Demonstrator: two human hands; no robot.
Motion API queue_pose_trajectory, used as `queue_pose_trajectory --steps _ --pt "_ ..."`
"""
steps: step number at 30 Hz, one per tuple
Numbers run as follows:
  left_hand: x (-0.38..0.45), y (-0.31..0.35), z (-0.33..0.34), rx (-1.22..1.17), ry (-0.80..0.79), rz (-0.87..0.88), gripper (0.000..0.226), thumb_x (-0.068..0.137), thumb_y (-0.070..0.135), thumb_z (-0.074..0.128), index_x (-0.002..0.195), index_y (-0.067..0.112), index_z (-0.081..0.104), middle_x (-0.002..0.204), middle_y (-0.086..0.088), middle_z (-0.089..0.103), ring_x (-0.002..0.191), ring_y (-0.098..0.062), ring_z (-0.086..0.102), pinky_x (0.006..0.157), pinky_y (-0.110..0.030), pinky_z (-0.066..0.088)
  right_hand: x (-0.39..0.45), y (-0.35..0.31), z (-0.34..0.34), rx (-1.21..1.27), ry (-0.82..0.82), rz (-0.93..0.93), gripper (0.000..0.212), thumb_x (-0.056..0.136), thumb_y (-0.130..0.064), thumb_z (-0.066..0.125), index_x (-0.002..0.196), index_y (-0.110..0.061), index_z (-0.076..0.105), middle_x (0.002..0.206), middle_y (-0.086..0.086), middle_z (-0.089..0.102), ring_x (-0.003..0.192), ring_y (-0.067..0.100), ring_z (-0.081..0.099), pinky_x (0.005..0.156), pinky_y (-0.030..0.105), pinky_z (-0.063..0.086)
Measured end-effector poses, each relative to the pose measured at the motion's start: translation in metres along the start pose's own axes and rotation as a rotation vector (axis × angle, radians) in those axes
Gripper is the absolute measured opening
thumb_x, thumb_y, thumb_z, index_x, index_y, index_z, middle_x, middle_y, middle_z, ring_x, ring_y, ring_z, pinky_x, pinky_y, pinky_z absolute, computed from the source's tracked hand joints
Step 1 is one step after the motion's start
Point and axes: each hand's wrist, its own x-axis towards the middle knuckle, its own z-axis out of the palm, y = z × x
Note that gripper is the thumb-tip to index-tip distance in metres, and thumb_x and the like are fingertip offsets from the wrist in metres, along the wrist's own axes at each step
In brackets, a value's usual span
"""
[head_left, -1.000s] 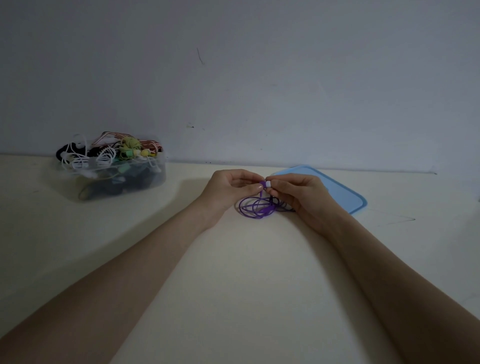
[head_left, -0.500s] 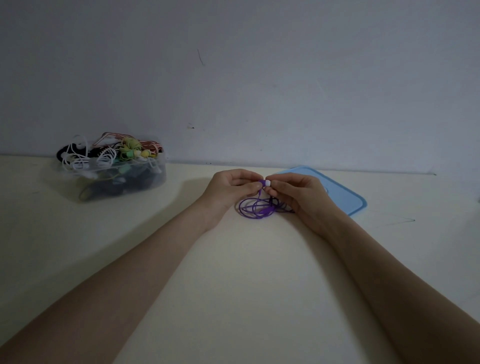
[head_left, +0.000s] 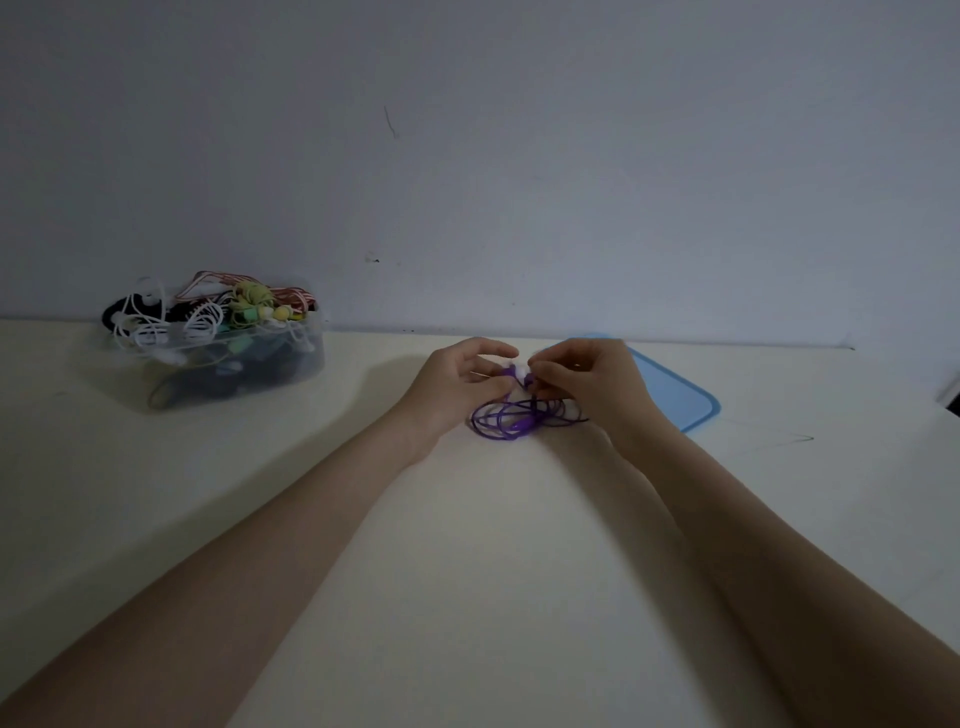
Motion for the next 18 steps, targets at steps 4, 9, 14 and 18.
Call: queue_pose_trajectory --steps 4,9,14,18 --pt "-0.001 0.001 0.002 0.026 0.005 0.001 0.027 0.084 -0.002 0.062 0.104 0.016 0.065 0.082 0.000 0.060 0.069 -0.007 0.058 0.066 -0.009 0.047 0.008 -0.003 -0.017 -0.420 0.242 -0.174 0.010 0.086 -0.004 0.060 0.082 -0.004 0.070 0.075 0.008 0.068 0.062 0.002 0.063 0.066 0.014 0.047" --pt "-0.001 0.000 0.003 0.056 0.005 -0.008 0.025 0.084 -0.001 0.062 0.105 0.011 0.066 0.082 0.001 0.063 0.064 0.003 0.059 0.065 -0.006 0.046 0.011 0.014 -0.041 -0.956 0.317 -0.083 0.024 0.094 -0.008 0.049 0.109 -0.007 0.067 0.111 0.018 0.060 0.110 0.034 0.044 0.082 0.032 0.035" --pt "-0.001 0.001 0.003 0.068 -0.012 -0.013 0.026 0.083 0.000 0.064 0.105 0.015 0.067 0.083 0.002 0.064 0.069 -0.001 0.058 0.064 -0.006 0.046 0.012 0.023 -0.048 -0.989 0.291 0.030 0.025 0.088 0.000 0.044 0.095 0.002 0.068 0.103 0.022 0.063 0.098 0.037 0.053 0.077 0.035 0.038" --pt "-0.001 0.000 0.002 0.041 0.012 -0.002 0.023 0.082 -0.002 0.065 0.101 0.011 0.067 0.079 0.001 0.065 0.061 0.004 0.060 0.063 -0.008 0.048 0.010 0.017 -0.043 -0.863 0.304 -0.023 0.021 0.088 -0.003 0.051 0.100 -0.001 0.069 0.104 0.019 0.066 0.100 0.034 0.057 0.079 0.031 0.039"
